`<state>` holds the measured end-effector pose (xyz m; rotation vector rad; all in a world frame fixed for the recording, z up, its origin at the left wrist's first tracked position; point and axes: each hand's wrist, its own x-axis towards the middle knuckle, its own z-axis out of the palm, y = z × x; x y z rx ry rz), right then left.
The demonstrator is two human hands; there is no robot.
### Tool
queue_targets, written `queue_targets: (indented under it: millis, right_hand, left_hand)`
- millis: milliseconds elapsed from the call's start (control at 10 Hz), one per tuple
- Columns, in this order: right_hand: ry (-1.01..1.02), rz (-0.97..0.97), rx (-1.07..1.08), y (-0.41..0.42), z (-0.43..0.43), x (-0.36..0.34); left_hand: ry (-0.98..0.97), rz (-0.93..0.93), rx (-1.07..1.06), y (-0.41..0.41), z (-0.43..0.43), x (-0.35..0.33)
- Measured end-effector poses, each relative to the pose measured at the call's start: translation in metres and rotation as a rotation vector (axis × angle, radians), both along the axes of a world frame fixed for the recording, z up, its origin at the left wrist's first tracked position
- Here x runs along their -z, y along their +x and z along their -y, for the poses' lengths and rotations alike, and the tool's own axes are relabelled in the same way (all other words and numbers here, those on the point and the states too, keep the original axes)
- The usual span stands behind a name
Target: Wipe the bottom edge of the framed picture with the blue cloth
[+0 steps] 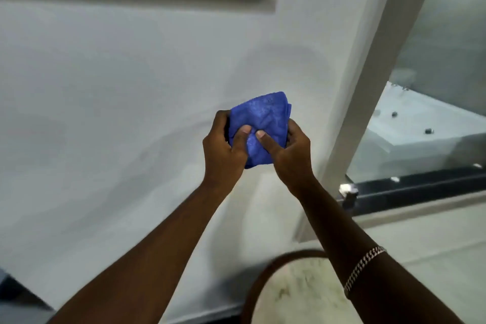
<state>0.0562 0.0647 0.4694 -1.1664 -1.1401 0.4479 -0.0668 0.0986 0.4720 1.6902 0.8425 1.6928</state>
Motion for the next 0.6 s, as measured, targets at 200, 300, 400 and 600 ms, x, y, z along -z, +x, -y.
queue_targets:
  millis: [200, 300, 400, 600]
  right_hand:
    - [-0.411, 0.025, 0.124, 0.042, 0.018, 0.159]
    - [-0.577, 0.057, 0.193, 0.057, 0.032, 0.233]
    - [-0.755, 0.101, 0.25, 0.065, 0.058, 0.341]
    - [-1.068, 0.131, 0.153, 0.072, 0.065, 0.473]
  left_hand:
    - [-0.47, -0.093, -0.05, 0.043, 0.008, 0.165]
    - [-0.716, -0.18, 0.001, 0.055, 0.018, 0.238]
    - [-0.944, -0.271, 0.05, 0.067, 0.042, 0.342]
    - [-1.08, -0.476, 0.043, 0.075, 0.073, 0.47]
